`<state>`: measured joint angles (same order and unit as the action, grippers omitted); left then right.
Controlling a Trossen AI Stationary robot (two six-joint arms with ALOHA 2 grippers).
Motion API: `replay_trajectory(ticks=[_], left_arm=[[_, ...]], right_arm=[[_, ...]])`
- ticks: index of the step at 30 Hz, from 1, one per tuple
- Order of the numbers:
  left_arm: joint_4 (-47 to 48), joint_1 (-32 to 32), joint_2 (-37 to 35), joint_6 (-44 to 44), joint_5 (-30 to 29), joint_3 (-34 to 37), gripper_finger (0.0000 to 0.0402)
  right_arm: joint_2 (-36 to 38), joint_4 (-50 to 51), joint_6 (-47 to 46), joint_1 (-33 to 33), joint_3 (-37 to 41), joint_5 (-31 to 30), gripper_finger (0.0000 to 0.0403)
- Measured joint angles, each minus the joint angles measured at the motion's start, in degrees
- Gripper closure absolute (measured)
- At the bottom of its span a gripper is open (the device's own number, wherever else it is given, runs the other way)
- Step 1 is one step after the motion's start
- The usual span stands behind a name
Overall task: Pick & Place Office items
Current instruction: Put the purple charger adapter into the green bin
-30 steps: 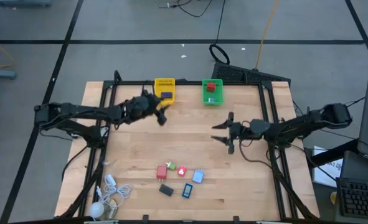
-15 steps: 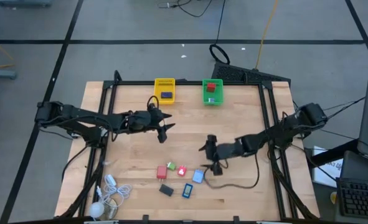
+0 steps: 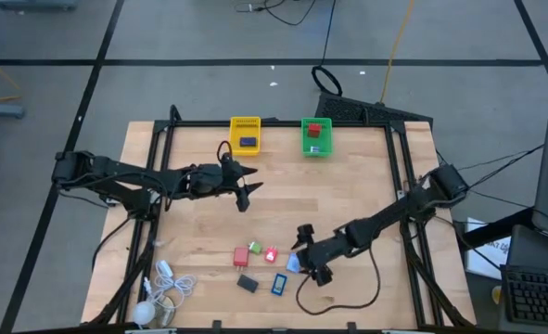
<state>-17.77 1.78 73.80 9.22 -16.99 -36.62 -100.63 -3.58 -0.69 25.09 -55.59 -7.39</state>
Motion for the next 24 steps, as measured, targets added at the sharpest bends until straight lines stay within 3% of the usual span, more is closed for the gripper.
replay_trajectory(ticks=[6, 12, 14, 20, 24], left_arm=[[-0.96, 0.00, 0.00, 0.03, 0.46, 0.00, 0.0176], [-1.65, 0.00, 0.00, 0.01, 0.48, 0.00, 0.0176], [-1.85, 0.00, 0.00, 0.01, 0.48, 0.00, 0.0176], [-2.39, 0.00, 0.02, 0.01, 0.52, 0.00, 0.0176], [-2.50, 0.00, 0.01, 0.02, 0.60, 0.00, 0.0176]], right_arm=[[-4.71, -1.87, -1.91, -1.44, 0.07, -2.30, 0.0062], [-2.21, 3.44, 0.66, -3.10, 0.15, -13.76, 0.0062], [-0.80, 2.53, 0.59, -4.14, 0.01, -15.09, 0.0062], [1.75, 3.34, 2.36, -7.94, 0.05, -12.75, 0.0062], [1.85, 3.09, 2.60, -11.39, 0.09, -0.98, 0.0062]])
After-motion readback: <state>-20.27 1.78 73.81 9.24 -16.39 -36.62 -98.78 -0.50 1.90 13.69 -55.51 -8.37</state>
